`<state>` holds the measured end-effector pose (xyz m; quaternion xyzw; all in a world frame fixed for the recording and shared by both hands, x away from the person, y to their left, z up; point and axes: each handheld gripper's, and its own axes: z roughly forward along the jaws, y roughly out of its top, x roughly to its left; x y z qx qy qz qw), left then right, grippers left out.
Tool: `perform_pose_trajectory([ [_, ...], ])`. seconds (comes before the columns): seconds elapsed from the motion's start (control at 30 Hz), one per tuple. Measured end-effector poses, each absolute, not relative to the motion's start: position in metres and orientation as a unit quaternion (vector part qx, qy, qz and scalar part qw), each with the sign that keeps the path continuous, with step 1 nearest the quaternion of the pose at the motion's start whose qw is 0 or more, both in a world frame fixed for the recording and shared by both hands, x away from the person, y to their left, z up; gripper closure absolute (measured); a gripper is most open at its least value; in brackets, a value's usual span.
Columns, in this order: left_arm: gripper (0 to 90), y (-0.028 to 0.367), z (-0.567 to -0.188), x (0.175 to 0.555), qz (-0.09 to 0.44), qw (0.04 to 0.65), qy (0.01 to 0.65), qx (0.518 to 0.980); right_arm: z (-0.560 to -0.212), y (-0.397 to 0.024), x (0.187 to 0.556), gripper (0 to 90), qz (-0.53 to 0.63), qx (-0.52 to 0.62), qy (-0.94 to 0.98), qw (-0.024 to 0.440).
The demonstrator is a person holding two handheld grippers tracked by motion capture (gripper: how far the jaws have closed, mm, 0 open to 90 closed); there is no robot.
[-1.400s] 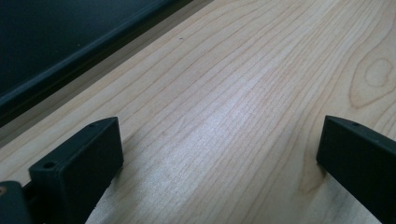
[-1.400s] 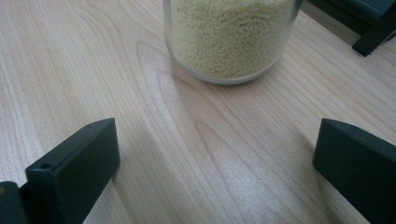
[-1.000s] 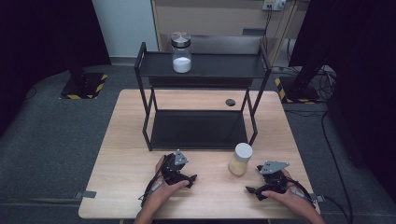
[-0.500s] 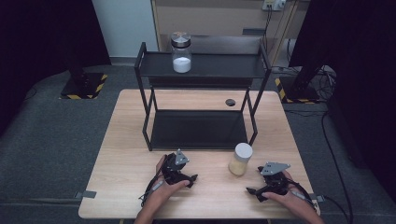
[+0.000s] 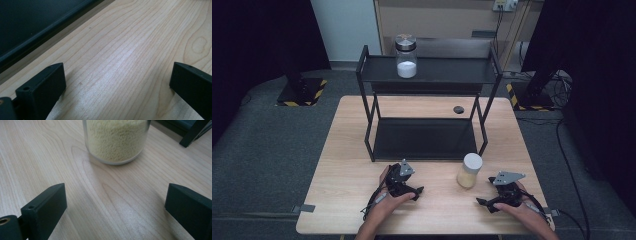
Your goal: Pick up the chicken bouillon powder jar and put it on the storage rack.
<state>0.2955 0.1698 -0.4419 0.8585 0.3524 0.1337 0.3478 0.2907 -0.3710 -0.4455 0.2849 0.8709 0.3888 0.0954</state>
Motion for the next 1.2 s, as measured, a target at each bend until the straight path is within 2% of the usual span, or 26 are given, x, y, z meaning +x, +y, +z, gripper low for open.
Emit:
perform_pose_trajectory([
  [0.8,0.0,0.170,-0.442,0.295,0.134,0.348,0.352,0.858,-0.419,-0.378,0.300,10.9,0.457,0.289,0.837,0.090],
  [1.2,0.0,0.170,-0.442,0.295,0.134,0.348,0.352,0.858,-0.408,-0.359,0.307,18.1,0.489,0.276,0.820,0.107],
])
